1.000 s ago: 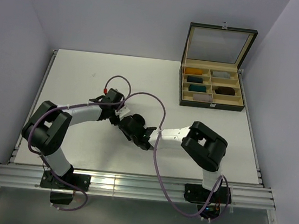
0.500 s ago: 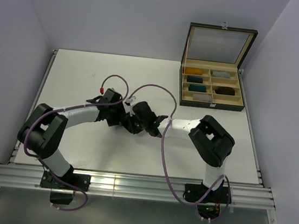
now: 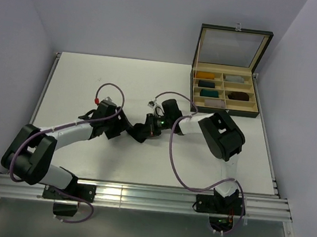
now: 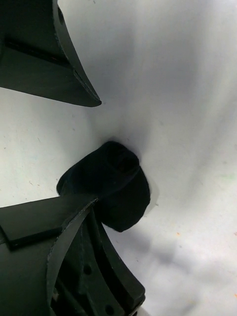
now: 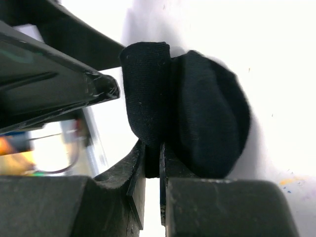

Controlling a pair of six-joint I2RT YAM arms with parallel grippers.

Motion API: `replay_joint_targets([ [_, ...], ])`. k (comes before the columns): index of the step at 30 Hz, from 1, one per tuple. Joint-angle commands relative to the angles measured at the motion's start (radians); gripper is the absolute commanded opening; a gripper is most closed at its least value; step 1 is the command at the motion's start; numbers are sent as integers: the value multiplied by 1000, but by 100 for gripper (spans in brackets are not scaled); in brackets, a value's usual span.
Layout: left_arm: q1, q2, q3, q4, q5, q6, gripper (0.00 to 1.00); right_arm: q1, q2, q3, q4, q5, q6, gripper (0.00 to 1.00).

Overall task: Roll the socks
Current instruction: Roll the sock at the center of the board.

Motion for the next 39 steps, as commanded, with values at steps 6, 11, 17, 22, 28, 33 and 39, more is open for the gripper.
replay_joint_targets([
  [6,-6,-8,-46,140,60,-49,74,-66,98,-49,90,-167,228,0],
  [11,-38,18,-29,157,59,-63,72,-78,125,-58,128,-167,303,0],
  [17,-63,56,-26,158,46,-75,68,-90,130,-127,237,-148,401,0],
  [22,-74,96,-11,128,-4,-81,63,-92,136,-167,300,-132,438,0],
  [28,-80,137,-12,155,-32,-109,58,-92,131,-175,295,-118,432,0],
  [33,-94,192,5,132,-64,-109,52,-90,122,-167,256,-95,401,0],
  [39,-115,249,32,103,-73,-95,22,-84,41,-138,129,-15,279,11],
])
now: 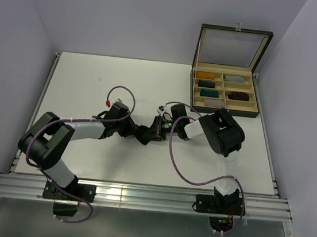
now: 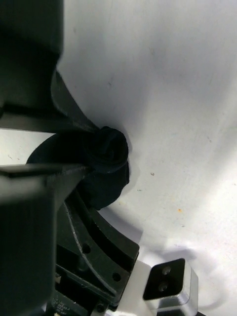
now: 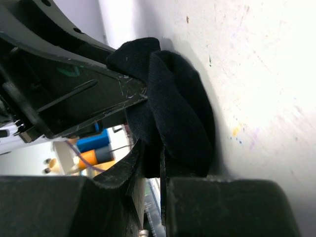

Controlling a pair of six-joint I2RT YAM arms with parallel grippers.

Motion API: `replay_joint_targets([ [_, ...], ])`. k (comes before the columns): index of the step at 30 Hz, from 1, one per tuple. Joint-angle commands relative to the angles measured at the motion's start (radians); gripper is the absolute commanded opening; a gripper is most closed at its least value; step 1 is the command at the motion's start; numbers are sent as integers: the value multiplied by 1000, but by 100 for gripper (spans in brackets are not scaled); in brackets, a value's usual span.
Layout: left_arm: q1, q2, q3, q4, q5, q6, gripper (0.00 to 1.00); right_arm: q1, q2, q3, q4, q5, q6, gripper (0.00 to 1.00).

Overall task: Roll the socks
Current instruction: Roll the sock at the center of the board.

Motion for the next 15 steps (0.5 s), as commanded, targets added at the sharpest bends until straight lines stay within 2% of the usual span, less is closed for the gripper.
replay_joint_targets([
  [1,-17,75,15,-117,-75,31,20,8,-65,5,-215,161,-171,14],
  [4,-20,91,32,-137,-78,35,9,31,-121,28,-321,233,-263,32],
  [6,-21,93,41,-148,-79,41,1,49,-151,31,-375,279,-316,38],
  [8,-21,93,46,-169,-84,48,1,61,-192,36,-451,359,-356,43],
  [15,-21,72,98,-246,-105,99,0,129,-353,31,-576,612,-492,47],
])
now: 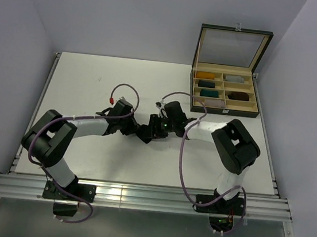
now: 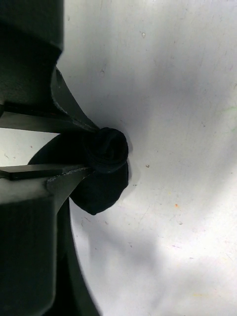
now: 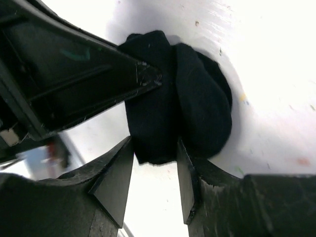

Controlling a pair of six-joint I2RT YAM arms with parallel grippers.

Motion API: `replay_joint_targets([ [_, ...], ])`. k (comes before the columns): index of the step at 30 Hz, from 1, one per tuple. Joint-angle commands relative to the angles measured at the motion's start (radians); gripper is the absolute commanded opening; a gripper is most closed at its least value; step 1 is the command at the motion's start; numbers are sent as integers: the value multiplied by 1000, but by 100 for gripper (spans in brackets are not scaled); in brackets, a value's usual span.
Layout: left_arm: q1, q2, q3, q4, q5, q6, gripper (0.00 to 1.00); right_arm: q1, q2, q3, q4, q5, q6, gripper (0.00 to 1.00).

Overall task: Roll the socks
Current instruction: Roll the sock at the center of the board.

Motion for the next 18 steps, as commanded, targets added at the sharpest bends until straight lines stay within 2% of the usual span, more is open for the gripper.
replay_joint_targets([
  [1,-3,27,18,-172,-81,80,0,50,-105,4,-134,227,-132,47],
  [3,-3,22,33,-192,-87,99,0,84,-157,13,-177,350,-177,48],
  [6,-3,22,54,-209,-89,117,0,150,-200,10,-166,448,-235,49],
  [10,-3,31,82,-238,-75,148,0,243,-251,4,-136,644,-330,57],
  [18,-5,54,117,-269,-49,174,0,383,-193,23,-28,853,-496,60],
])
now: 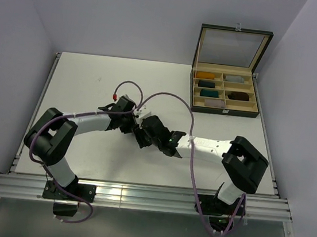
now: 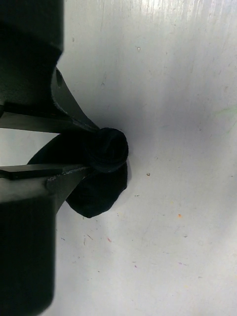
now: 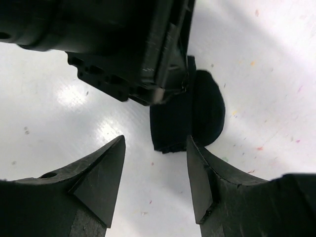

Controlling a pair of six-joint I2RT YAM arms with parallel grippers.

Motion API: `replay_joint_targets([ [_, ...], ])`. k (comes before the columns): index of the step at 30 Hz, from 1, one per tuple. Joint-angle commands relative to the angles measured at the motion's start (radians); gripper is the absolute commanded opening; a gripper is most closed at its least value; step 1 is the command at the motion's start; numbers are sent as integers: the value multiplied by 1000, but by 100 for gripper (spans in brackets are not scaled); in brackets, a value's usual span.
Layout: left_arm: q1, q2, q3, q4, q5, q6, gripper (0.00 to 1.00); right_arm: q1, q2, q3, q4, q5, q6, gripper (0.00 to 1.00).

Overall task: Roll the socks
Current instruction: Roll the sock at the center of the board.

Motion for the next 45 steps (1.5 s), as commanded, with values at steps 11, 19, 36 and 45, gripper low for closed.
replay_joint_targets([
  [11,-1,50,29,-106,-4,67,0,120,173,54,128,285,-209,60],
  [19,-1,52,19,-88,13,61,0,136,201,16,159,291,-188,14],
  [36,0,-146,-90,26,-44,-19,55,-166,176,-16,75,-501,186,0],
  [45,0,-253,-182,86,-73,-65,73,-318,310,37,138,-900,401,0],
])
